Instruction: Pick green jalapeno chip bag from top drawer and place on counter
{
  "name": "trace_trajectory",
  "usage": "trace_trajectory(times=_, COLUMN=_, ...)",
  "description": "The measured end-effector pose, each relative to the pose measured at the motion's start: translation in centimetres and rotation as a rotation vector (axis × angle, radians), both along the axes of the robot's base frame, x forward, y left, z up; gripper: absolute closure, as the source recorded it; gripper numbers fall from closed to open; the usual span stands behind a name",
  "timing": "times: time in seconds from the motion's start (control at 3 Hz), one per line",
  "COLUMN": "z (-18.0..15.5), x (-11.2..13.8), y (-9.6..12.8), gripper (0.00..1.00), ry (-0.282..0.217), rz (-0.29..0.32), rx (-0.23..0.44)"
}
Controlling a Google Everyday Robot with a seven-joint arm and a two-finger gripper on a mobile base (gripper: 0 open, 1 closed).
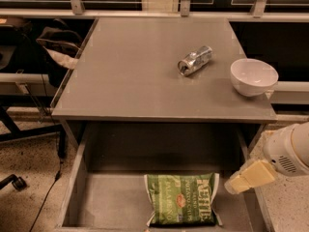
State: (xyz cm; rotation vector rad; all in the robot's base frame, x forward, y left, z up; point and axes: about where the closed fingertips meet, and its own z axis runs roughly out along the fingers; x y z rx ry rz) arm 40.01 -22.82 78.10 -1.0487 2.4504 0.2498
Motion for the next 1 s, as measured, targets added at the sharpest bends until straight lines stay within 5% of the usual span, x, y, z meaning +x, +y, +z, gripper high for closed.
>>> trace_trajectory(times=1.0, z=-4.4, x=-0.3, y=0.6, gripper=0.00, ry=0.060, rz=-0.002, rx=0.000)
